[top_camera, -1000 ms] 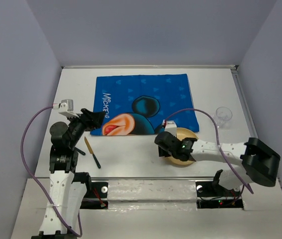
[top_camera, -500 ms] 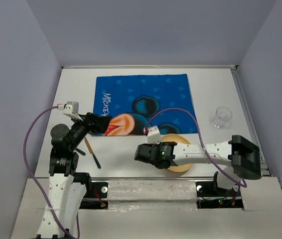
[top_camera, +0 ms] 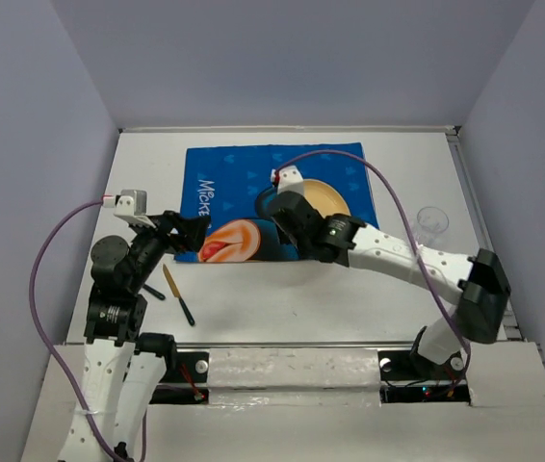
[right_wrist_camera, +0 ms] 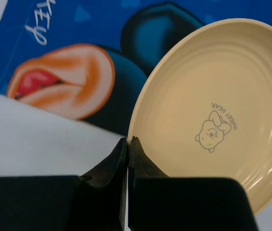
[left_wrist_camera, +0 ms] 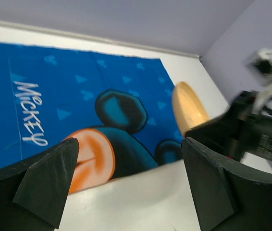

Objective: Set the dinner table for one person

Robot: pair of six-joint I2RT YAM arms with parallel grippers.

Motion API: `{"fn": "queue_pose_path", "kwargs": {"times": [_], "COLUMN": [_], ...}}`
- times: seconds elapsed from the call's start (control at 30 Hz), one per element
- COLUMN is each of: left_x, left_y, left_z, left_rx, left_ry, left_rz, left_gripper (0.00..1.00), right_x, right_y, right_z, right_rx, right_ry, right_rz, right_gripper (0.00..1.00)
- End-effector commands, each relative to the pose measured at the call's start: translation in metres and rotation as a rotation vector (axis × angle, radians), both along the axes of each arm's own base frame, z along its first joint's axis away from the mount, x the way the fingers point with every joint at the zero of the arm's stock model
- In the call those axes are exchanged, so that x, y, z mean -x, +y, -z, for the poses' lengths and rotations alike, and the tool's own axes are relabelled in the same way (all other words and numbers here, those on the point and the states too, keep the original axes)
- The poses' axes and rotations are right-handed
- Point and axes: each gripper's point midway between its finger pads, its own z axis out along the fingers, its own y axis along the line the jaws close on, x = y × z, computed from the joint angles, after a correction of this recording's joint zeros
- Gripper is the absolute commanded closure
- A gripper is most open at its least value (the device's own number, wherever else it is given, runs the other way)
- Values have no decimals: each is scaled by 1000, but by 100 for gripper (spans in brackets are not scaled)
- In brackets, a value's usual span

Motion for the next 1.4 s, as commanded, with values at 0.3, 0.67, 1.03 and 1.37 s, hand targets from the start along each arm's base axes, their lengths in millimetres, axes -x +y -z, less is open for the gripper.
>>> {"fn": "queue_pose_path", "kwargs": {"times": [0.3,0.67,1.03,1.37], "left_x": [2,3,3,4], "left_y": [4,5,6,10], "left_z": [-12,-8,-9,-12], "left_rx": [-78,-107,-106,-99], "left_ry": [-72,-46,-46,-59], "left_rz": [-52,-78,-88,-106], "left_gripper": [1,1,1,1], "right_x": [-169,-182,-167,-161], "right_y": [108,132,134,112], "right_z": [-6,64,103,97], "right_rx": [38,133,135,217], "right_ry": [-152,-58,40,41], "right_rz": [-232,-306,-349,-333], "right_gripper": [100,100,100,100]}}
